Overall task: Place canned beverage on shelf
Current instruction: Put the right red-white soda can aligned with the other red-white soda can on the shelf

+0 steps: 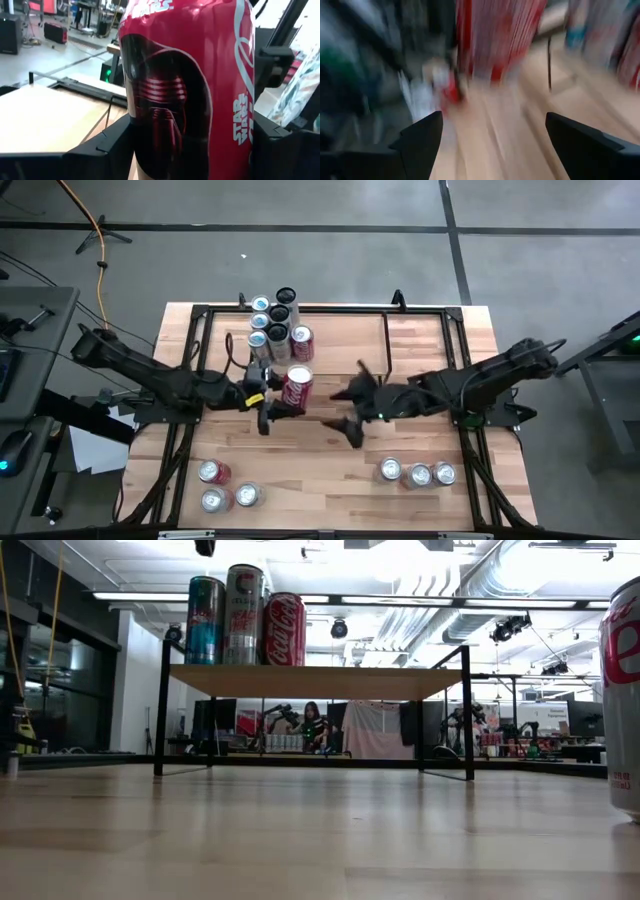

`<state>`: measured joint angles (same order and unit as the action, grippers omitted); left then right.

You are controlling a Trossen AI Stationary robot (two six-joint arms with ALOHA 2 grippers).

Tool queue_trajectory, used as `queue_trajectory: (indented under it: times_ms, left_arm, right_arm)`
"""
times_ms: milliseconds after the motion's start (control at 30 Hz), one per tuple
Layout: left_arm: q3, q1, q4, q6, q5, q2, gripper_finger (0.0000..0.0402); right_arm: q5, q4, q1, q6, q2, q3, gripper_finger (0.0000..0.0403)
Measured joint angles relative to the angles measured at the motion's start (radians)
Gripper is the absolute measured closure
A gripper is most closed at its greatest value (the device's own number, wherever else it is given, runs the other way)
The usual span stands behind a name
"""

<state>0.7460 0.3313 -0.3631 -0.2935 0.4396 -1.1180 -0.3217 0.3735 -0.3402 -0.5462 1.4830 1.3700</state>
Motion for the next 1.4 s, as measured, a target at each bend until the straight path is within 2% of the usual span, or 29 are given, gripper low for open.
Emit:
queue_trajectory:
  times_ms: [133,267,433,533,867,1033,1100,1233,1400]
  left_arm:
    - [0.000,-0.005,-0.059,0.008,0.011,-0.040,0.0178]
    - [0.000,-0.017,-0.132,0.008,0.019,-0.082,0.0178]
    - [-0.001,-0.030,-0.238,0.007,0.018,-0.158,0.0178]
    - [-0.001,-0.040,-0.294,0.007,0.012,-0.198,0.0178]
    - [0.091,-0.088,-0.289,0.063,-0.022,-0.291,0.0178]
    - [0.108,-0.096,-0.235,0.080,-0.029,-0.294,0.0177]
    - [0.109,-0.098,-0.214,0.088,-0.031,-0.290,0.0157]
    - [0.109,-0.099,-0.211,0.094,-0.021,-0.280,0.0111]
    - [0.108,-0.123,-0.085,0.094,-0.019,-0.190,0.0096]
  right_arm:
    - [-0.122,-0.385,0.014,0.006,-0.024,-0.124,0.0064]
    - [-0.168,-0.512,0.034,0.030,-0.023,-0.157,0.0064]
    - [-0.174,-0.519,0.071,0.054,-0.005,-0.158,0.0064]
    - [-0.132,-0.523,0.091,0.050,0.007,-0.158,0.0064]
    - [-0.035,-0.530,0.124,0.083,0.010,-0.158,0.0066]
    - [-0.037,-0.517,0.124,0.132,0.006,-0.158,0.0109]
    - [-0.038,-0.506,0.125,0.146,0.002,-0.158,0.0123]
    - [-0.041,-0.429,0.125,0.195,-0.041,-0.159,0.0123]
    - [-0.086,-0.268,0.124,0.246,-0.130,-0.159,0.0123]
